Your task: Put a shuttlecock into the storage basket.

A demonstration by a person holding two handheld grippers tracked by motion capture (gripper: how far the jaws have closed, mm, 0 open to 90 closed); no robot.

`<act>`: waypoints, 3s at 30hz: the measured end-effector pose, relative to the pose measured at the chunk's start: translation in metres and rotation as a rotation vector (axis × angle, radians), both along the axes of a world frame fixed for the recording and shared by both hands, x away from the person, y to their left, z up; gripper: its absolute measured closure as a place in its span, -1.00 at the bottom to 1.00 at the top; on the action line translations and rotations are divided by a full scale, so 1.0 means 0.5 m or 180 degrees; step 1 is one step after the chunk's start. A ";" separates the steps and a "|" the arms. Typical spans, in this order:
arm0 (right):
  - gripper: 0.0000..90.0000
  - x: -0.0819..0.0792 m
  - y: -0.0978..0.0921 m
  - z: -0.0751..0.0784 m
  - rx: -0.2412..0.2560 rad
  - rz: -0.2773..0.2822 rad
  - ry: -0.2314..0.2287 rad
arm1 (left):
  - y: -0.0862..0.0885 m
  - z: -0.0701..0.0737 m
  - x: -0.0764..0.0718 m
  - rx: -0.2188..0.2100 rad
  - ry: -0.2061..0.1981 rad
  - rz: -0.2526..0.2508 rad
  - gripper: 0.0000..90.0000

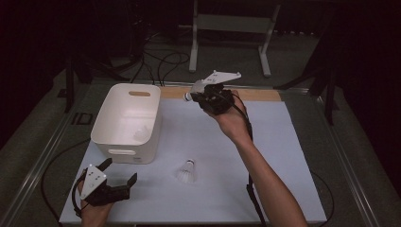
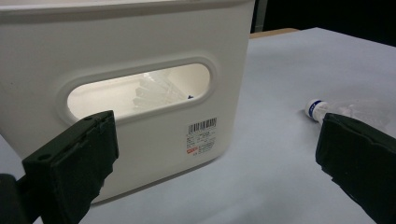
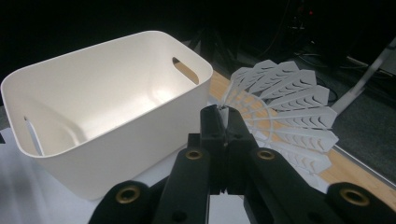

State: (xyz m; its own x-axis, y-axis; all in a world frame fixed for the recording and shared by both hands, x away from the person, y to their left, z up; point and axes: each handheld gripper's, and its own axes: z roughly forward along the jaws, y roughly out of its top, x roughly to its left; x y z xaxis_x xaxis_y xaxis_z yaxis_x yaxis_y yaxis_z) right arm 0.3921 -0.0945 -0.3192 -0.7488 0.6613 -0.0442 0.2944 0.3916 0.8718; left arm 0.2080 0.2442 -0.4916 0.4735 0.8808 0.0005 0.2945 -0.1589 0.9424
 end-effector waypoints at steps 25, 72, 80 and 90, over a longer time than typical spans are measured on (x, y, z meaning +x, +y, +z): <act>0.98 -0.006 0.035 0.005 0.0017 0.0092 -0.0006 | -0.001 0.000 0.000 -0.0005 -0.0003 -0.0003 -1.00; 0.98 -0.026 0.117 0.012 0.0101 0.0359 -0.0019 | 0.003 0.001 -0.002 -0.0015 -0.0010 0.0011 -1.00; 0.98 -0.031 0.138 0.011 0.0086 0.0431 -0.0024 | 0.003 0.001 -0.002 -0.0012 -0.0015 0.0008 -1.00; 0.98 -0.035 0.166 0.005 0.0080 0.0519 -0.0011 | 0.003 0.001 -0.001 -0.0015 -0.0018 0.0009 -1.00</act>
